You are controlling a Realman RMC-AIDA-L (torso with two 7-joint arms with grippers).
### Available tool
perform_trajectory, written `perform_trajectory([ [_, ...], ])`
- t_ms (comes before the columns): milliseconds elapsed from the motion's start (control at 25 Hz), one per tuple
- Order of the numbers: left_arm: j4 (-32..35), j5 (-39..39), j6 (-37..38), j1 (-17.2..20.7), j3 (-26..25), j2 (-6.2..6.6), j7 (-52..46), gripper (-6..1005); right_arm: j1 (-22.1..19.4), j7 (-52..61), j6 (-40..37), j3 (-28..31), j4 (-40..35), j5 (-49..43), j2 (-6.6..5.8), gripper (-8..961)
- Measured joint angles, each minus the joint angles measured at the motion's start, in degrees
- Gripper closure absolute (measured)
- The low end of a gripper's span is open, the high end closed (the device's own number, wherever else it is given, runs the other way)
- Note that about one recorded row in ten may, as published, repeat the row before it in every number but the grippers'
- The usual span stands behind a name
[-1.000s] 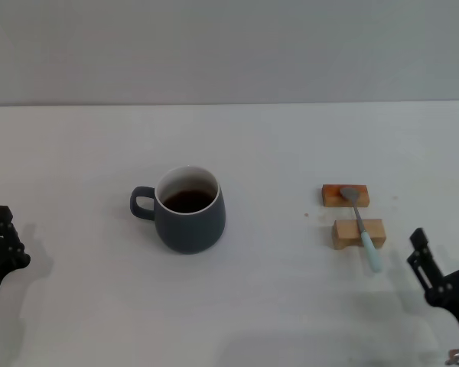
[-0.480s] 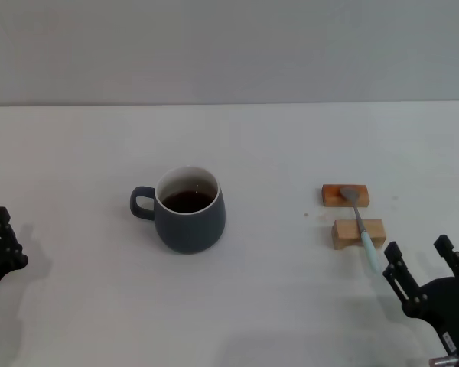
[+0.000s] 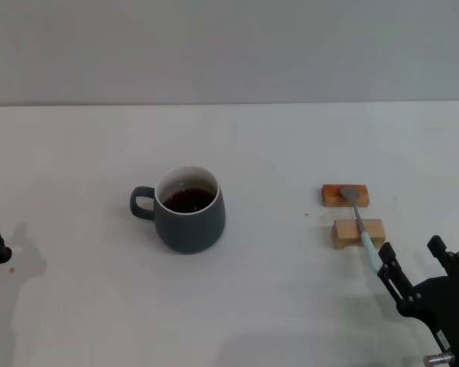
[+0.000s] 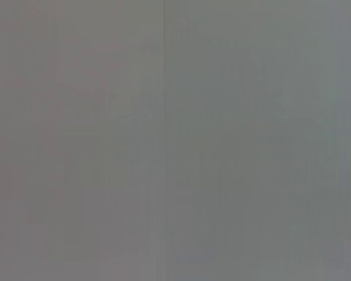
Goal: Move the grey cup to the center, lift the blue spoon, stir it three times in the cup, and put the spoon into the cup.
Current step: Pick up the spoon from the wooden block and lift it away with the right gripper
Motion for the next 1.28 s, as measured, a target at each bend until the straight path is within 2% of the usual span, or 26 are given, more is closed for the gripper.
perform_trajectory([
  [600, 0.40, 0.00, -0.02, 0.05, 0.00, 0.00, 0.00, 1000, 2.15, 0.04, 4.99, 0.12, 0.38, 0.10, 0.11, 184],
  [1280, 0.62, 0.00, -0.21, 0.12, 0.00, 0.08, 0.00, 1000, 2.51, 0.05, 6.06, 0.11, 0.79, 0.09, 0.07, 184],
])
